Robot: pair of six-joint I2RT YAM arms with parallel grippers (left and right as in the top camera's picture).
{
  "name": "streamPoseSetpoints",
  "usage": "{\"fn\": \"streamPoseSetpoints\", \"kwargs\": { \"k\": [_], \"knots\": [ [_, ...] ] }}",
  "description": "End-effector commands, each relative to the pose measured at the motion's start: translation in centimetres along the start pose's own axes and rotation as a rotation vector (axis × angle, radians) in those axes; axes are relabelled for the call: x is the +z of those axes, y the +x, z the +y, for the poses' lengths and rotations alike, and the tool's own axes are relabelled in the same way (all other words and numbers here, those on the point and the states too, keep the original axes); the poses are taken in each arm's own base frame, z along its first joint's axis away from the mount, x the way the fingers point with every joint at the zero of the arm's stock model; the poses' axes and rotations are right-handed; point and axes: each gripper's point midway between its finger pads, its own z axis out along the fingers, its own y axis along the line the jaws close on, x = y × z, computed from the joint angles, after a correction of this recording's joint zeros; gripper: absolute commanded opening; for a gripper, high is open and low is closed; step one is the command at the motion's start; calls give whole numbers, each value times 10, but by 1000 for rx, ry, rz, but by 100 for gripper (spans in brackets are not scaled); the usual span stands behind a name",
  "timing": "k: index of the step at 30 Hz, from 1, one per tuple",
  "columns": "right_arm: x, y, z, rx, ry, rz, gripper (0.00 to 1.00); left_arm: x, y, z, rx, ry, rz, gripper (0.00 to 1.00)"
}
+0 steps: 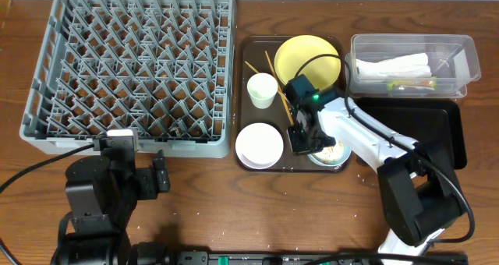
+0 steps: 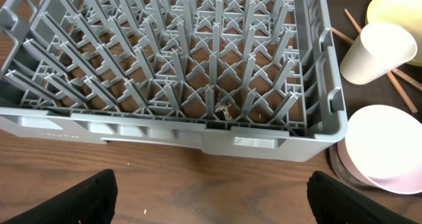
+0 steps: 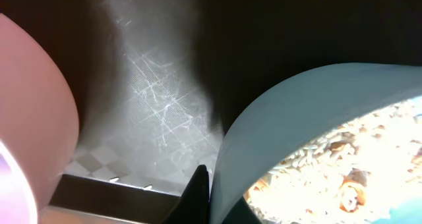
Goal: Sort waste into correct bins and load items into the dishwasher
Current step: 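Carry the blue bowl right and tip its food onto the black tray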
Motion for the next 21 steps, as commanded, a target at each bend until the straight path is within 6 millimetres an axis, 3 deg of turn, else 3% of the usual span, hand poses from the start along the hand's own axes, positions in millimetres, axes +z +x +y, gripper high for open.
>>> {"fn": "streamPoseSetpoints", "kwargs": {
  "k": [1, 9, 15, 21],
  "knots": [
    [-23, -15, 14, -13, -43, -32, 1, -3, -4, 2, -8, -10, -14, 93],
    [-99, -28, 14, 23, -213, -156, 1, -3, -4, 2, -8, -10, -14, 93],
    [-147, -30, -33, 110, -311, -292, 1, -3, -4, 2, -8, -10, -14, 93],
    [-154, -24, -78, 190, -472, -367, 1, -3, -4, 2, -8, -10, -14, 93]
  ]
}}
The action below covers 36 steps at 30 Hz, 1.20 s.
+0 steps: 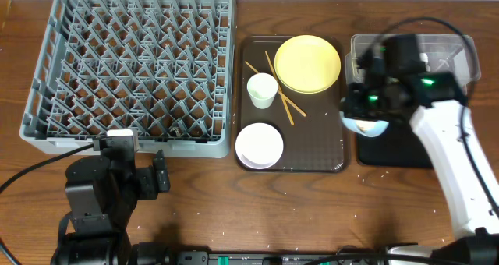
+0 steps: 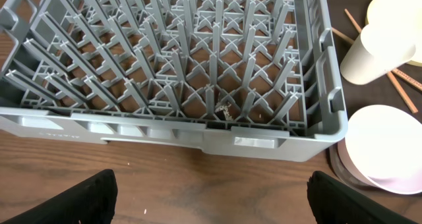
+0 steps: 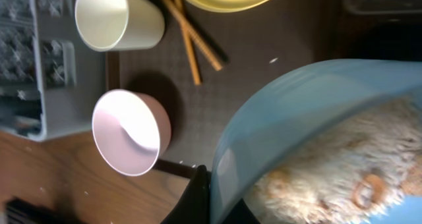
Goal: Sort waste into correct bins and load items into the dishwasher
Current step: 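Carry the blue bowl right and tip its food onto the black tray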
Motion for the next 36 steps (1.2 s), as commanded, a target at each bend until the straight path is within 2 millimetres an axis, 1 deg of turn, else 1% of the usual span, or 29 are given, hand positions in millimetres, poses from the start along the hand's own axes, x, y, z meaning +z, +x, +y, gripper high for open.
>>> {"fn": "streamPoseSetpoints", "kwargs": {
  "k": [1, 6, 11, 16, 21, 24, 25, 27, 30, 31, 36],
  "knots": [
    [-4, 6, -16, 21, -159, -8, 1, -3, -5, 2, -7, -10, -15, 93],
    [-7, 0, -35, 80, -391, -91, 1, -3, -5, 2, -7, -10, -15, 93],
    [-10, 0, -59, 163, -532, -174, 1, -3, -5, 2, -7, -10, -15, 93],
    [-27, -2, -76, 216, -768, -301, 1, -3, -5, 2, -7, -10, -15, 93],
    [-41, -1, -107, 318, -918, -392, 1, -3, -5, 2, -7, -10, -15, 93],
    [-48, -2, -127, 366, -977, -436, 1, -3, -5, 2, -7, -10, -15, 93],
    [-48, -2, -131, 388, -979, -434, 1, -3, -5, 2, -7, -10, -15, 93],
    [-44, 0, -150, 488, -985, -434, 1, -3, -5, 2, -7, -10, -15, 93],
    [-42, 1, -164, 588, -999, -418, 1, -3, -5, 2, -7, -10, -14, 93],
    [-43, 0, -170, 652, -1011, -403, 1, -3, -5, 2, -7, -10, -15, 93],
    [-49, -5, -180, 771, -1037, -365, 1, -3, -5, 2, -7, -10, -15, 93]
  ]
}}
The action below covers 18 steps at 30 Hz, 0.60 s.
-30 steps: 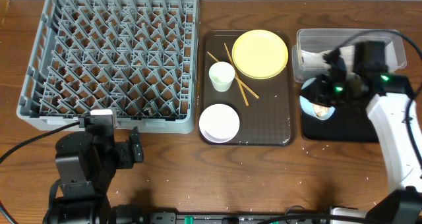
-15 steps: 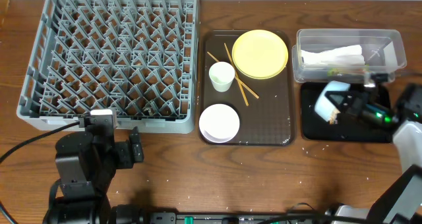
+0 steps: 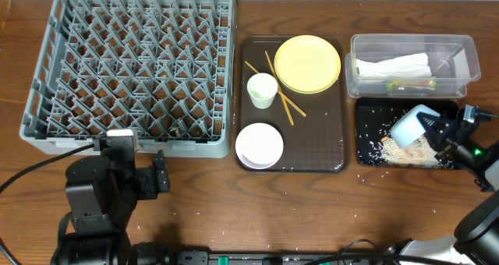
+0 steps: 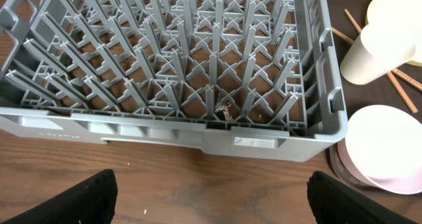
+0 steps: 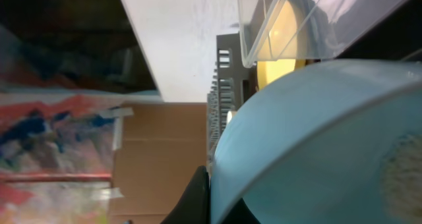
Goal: Sort waste into correct bins and load items into the dishwasher
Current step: 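Carry the blue bowl right and tip its food onto the black tray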
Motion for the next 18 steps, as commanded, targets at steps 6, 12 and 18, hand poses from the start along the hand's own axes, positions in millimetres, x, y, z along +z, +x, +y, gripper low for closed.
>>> {"fn": "streamPoseSetpoints", "kwargs": {
  "k": [6, 12, 18],
  "knots": [
    [-6, -11, 12, 236, -51, 4, 1, -3, -4, 2, -8, -10, -14, 93],
    [-5, -12, 12, 250, -46, 3, 1, -3, -4, 2, -8, -10, -14, 93],
    [0, -11, 14, 200, -37, 15, 1, -3, -4, 2, -8, -10, -14, 93]
  ]
}}
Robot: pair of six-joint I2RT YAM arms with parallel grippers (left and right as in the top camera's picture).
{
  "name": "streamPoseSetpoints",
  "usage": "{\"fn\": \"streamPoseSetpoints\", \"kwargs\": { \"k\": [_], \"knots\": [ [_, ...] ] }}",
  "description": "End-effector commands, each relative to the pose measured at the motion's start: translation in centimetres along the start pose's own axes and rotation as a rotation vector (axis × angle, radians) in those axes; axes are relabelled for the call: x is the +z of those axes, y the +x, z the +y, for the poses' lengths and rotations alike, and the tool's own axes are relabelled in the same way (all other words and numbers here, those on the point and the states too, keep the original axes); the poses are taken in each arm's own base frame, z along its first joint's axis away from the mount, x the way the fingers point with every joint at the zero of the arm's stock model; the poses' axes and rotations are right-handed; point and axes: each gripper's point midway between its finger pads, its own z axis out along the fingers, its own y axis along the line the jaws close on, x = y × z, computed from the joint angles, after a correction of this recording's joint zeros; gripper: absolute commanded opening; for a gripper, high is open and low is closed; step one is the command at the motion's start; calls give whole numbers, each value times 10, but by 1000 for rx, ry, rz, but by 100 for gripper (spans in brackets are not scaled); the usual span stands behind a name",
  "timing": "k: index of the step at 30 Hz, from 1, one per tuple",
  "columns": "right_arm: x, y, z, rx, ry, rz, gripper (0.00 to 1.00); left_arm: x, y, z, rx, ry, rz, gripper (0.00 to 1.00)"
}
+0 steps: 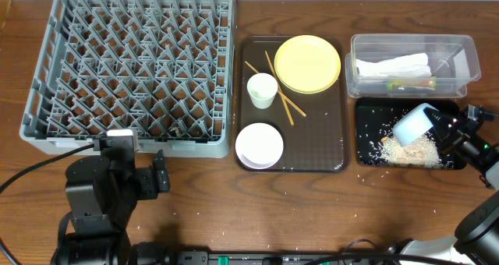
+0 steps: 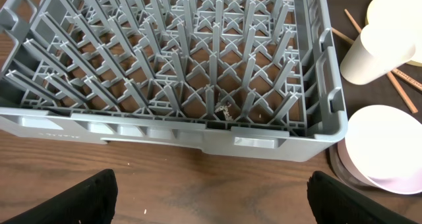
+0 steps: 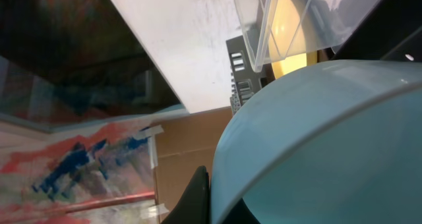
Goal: Sort waste into correct bins and load items into the dishwasher
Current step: 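Carry the blue bowl right and tip its food onto the black tray, then return the blue bowl to the brown tray and release it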
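My right gripper [image 1: 437, 125] is shut on the rim of a light blue bowl [image 1: 412, 123], tipped on its side over the black bin [image 1: 366, 117] at the right. A heap of rice [image 1: 413, 150] lies in that bin. The bowl [image 3: 316, 145] fills the right wrist view. On the brown tray [image 1: 312, 140] sit a yellow plate [image 1: 307, 63], a paper cup [image 1: 262, 90], a white bowl [image 1: 259, 145] and wooden chopsticks [image 1: 284, 101]. The grey dish rack [image 1: 132, 66] lies at the left. My left gripper [image 2: 211, 204] hangs open before the rack [image 2: 178, 72], holding nothing.
A clear plastic bin [image 1: 412, 62] with paper and wrappers stands behind the black bin. Rice grains are scattered on the wood near the black bin. The left arm's base [image 1: 97, 195] occupies the front left of the table.
The tipped blue bowl has shifted slightly right and turned a bit further over the black bin, and the rice heap beneath it looks slightly larger. The left arm has not moved.
My right gripper first held the blue bowl of rice on the brown tray. Then it was carrying the bowl above the black bin's left end. After that the bowl was tipped over the bin with rice spilled out, and now it stays tipped there.
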Motion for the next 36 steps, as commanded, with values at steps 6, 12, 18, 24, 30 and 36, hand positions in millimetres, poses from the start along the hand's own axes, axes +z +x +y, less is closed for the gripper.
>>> {"fn": "streamPoseSetpoints", "kwargs": {
  "k": [6, 12, 18, 24, 30, 36],
  "knots": [
    [11, 7, 9, -86, -20, 59, 1, -3, -4, 2, -8, -10, -14, 93],
    [17, 7, 10, -101, -4, 64, 1, -3, -4, 2, -8, -10, -14, 93],
    [31, 20, 15, -141, 3, 115, 1, -3, -4, 2, -8, -10, -14, 93],
    [71, 62, 34, -291, 31, 235, 1, -3, -4, 2, -8, -10, -14, 93],
    [131, 134, 36, -445, 113, 376, 1, -3, -4, 2, -8, -10, -14, 93],
    [183, 193, -5, -620, 341, 420, 2, -3, -4, 2, -8, -10, -14, 93]
  ]
}}
